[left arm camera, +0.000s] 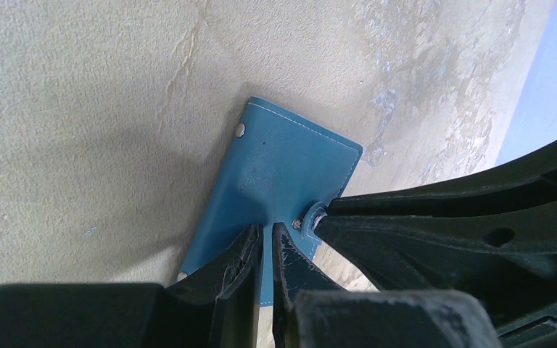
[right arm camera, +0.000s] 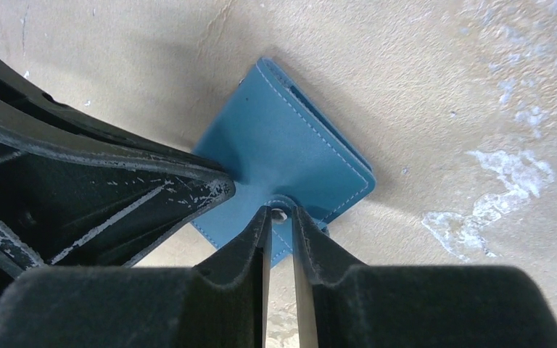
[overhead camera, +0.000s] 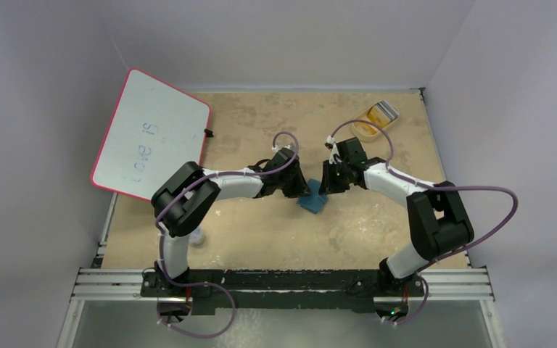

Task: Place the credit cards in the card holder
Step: Adjust the card holder at the center of the board.

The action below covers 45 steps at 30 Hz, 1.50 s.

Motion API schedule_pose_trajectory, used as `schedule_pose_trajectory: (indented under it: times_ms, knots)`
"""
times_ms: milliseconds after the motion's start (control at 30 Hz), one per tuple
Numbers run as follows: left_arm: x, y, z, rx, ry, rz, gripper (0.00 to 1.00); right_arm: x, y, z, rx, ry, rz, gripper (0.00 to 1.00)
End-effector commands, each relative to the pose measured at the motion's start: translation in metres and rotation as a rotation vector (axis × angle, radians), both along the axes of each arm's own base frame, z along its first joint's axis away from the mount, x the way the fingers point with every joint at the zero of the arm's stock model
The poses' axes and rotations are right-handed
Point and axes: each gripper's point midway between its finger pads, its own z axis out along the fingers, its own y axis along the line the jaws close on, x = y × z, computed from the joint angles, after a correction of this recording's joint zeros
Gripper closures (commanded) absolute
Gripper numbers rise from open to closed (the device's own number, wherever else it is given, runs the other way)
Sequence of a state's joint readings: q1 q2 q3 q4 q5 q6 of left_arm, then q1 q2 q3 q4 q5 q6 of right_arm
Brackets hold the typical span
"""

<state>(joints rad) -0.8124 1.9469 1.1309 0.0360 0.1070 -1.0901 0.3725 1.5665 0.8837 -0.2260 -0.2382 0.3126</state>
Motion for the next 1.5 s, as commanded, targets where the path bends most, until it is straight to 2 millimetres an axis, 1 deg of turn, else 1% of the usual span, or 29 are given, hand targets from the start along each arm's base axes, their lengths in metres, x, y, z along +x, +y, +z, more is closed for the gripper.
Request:
schedule_pose_trajectory:
  times_ms: [0, 300, 433, 500, 733, 900, 1067, 1267, 1467]
  knots:
    - [0.003, 0.009, -0.018, 0.069, 0.003, 0.023, 0.90, -0.003, 0.005, -0.001, 0.035, 0.000, 0.022, 0.83]
    - [0.004, 0.008, -0.019, 0.072, 0.004, 0.021, 0.90, -0.001, 0.006, 0.001, 0.040, -0.010, 0.015, 0.84]
    - [0.004, 0.009, -0.021, 0.076, 0.007, 0.025, 0.90, 0.002, 0.007, 0.015, 0.050, -0.031, 0.004, 0.83]
    - [0.003, 0.010, -0.023, 0.076, 0.013, 0.027, 0.90, 0.000, 0.009, 0.018, 0.063, -0.030, 0.010, 0.83]
    - [0.002, 0.011, -0.026, 0.080, 0.021, 0.036, 0.90, -0.008, 0.006, 0.004, 0.066, -0.003, -0.003, 0.84]
    - [0.001, 0.012, -0.027, 0.081, 0.024, 0.039, 0.90, -0.008, 0.006, 0.005, 0.067, -0.004, -0.021, 0.84]
    - [0.001, 0.012, -0.027, 0.080, 0.023, 0.041, 0.90, -0.011, 0.005, -0.001, 0.067, 0.010, -0.022, 0.85]
    - [0.001, 0.012, -0.027, 0.080, 0.025, 0.041, 0.90, -0.001, 0.013, -0.003, 0.091, -0.020, 0.011, 0.86]
    - [0.001, 0.012, -0.028, 0.081, 0.025, 0.040, 0.90, -0.011, 0.017, -0.002, 0.117, -0.004, 0.064, 0.86]
